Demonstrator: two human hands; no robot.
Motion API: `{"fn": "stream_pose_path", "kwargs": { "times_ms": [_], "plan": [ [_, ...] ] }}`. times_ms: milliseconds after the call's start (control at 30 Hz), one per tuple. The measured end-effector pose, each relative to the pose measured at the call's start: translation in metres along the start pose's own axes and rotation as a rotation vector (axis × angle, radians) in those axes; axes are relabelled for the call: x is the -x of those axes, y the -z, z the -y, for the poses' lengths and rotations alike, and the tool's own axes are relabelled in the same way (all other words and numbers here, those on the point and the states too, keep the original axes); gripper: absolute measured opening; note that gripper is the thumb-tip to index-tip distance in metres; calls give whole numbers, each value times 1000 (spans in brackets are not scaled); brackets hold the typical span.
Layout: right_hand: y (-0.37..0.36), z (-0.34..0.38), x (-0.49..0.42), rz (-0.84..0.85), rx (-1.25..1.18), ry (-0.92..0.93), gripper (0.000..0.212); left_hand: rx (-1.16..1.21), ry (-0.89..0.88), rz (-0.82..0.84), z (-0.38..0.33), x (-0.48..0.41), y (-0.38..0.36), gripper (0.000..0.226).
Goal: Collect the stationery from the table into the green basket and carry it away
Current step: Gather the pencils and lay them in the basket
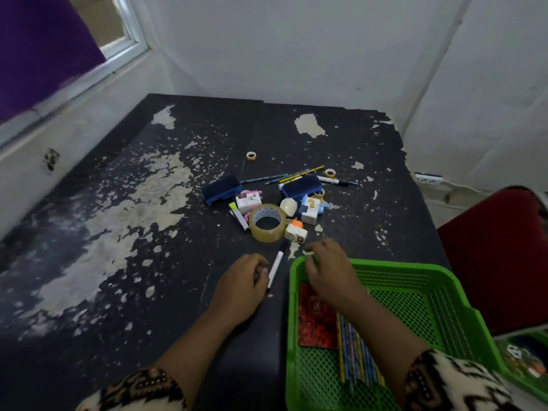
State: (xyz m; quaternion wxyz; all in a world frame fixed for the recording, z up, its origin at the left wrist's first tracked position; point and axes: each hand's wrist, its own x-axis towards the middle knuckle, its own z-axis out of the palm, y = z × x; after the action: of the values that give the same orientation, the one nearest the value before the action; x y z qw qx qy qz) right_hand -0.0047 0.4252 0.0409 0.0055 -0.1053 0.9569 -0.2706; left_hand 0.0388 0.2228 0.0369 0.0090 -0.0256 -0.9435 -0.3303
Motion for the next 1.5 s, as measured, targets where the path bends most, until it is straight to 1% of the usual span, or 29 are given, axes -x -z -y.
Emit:
{"fn": "stream_pose_path", "kwargs": {
  "times_ms": [67,167,300,433,533,600,700,767,833,900,967,1033,1200,1333,1400,1500],
  "plan": [
    [-9,6,-21,78,2,-25,19,43,44,11,17,-21,8,15],
    [-15,12,-46,108,16,-54,19,100,77,24,34,-50,19,11],
    [-24,14,-87,49,-15,-100,16,143,74,52,53,-93,31,8],
    [-24,-4,-136,-30,60,-102,18,140,45,44,66,-145,36,8],
    [-19,-24,-176,-87,88,-118,15,156,31,35,62,-192,37,7],
    [-14,-35,-199,-78,105,-114,18,151,7,20,56,-223,37,9],
    [-14,-48,-226,8,162,-63,35,92,-22,54,51,-268,28,12],
    [-20,-55,-241,92,245,6,45,-19,-20,108,54,-295,13,16],
    [-30,-59,-248,152,326,57,51,-165,-14,185,59,-315,-3,23],
    [-38,-62,-248,153,366,63,54,-300,14,245,63,-332,-17,34],
    [-44,-64,-245,121,356,57,54,-389,74,280,64,-347,-28,44],
    [-47,-66,-241,106,317,58,55,-420,104,308,63,-359,-38,49],
    [-52,-74,-242,83,275,63,56,-410,60,279,48,-388,-59,54],
    [-54,-74,-242,68,274,73,55,-422,14,243,43,-399,-68,50],
    [-55,-74,-243,63,294,81,56,-432,-43,239,45,-403,-69,42],
    [-57,-73,-243,71,299,75,62,-475,-115,276,51,-405,-67,26]
  ]
}}
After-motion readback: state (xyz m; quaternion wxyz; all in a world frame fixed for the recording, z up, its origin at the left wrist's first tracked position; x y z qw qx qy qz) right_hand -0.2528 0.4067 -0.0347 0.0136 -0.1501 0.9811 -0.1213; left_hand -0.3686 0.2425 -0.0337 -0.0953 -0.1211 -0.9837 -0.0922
